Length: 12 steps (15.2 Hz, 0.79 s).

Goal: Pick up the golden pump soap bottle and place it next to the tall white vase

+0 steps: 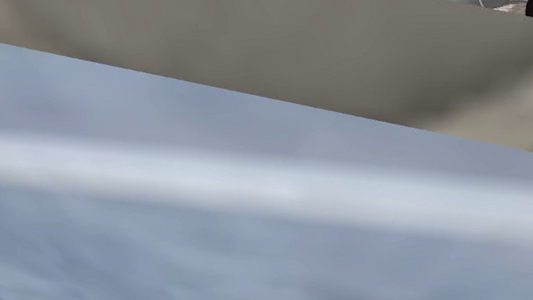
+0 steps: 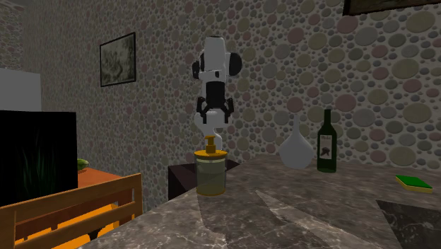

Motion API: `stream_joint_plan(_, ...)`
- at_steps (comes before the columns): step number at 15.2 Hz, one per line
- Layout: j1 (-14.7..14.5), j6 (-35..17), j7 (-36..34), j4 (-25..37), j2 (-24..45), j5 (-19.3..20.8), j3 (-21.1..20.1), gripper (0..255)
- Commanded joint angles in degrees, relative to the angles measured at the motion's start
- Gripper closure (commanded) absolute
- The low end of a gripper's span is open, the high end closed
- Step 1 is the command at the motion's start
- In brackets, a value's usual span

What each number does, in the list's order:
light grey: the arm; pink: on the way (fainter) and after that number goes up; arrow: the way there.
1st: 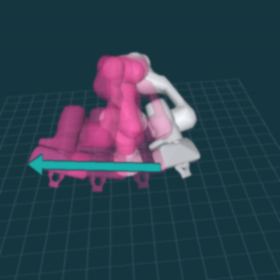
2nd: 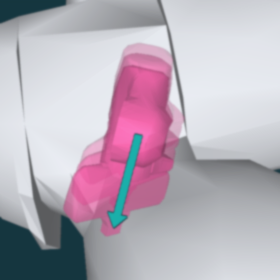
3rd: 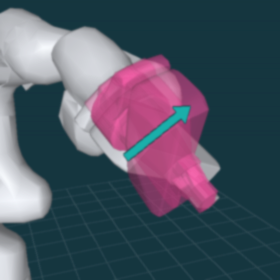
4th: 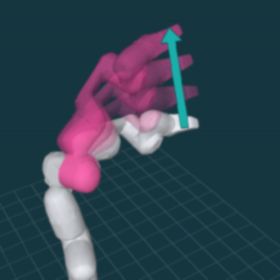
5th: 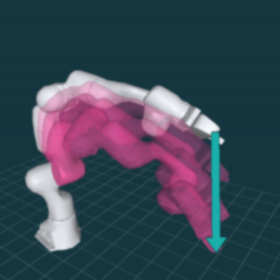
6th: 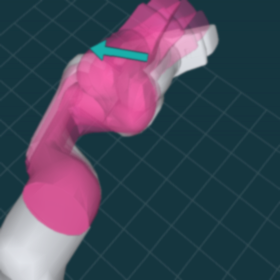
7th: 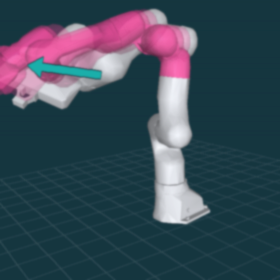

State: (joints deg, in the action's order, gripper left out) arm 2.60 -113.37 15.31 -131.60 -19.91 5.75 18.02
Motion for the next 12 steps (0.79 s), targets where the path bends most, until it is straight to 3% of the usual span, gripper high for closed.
stream_joint_plan(1,0.48,-2.0,1.9,1.19,3.58,-0.57,1.86,0)
stream_joint_plan(12,0.67,-9.23,3.67,-1.45,8.61,-1.86,3.48,0)
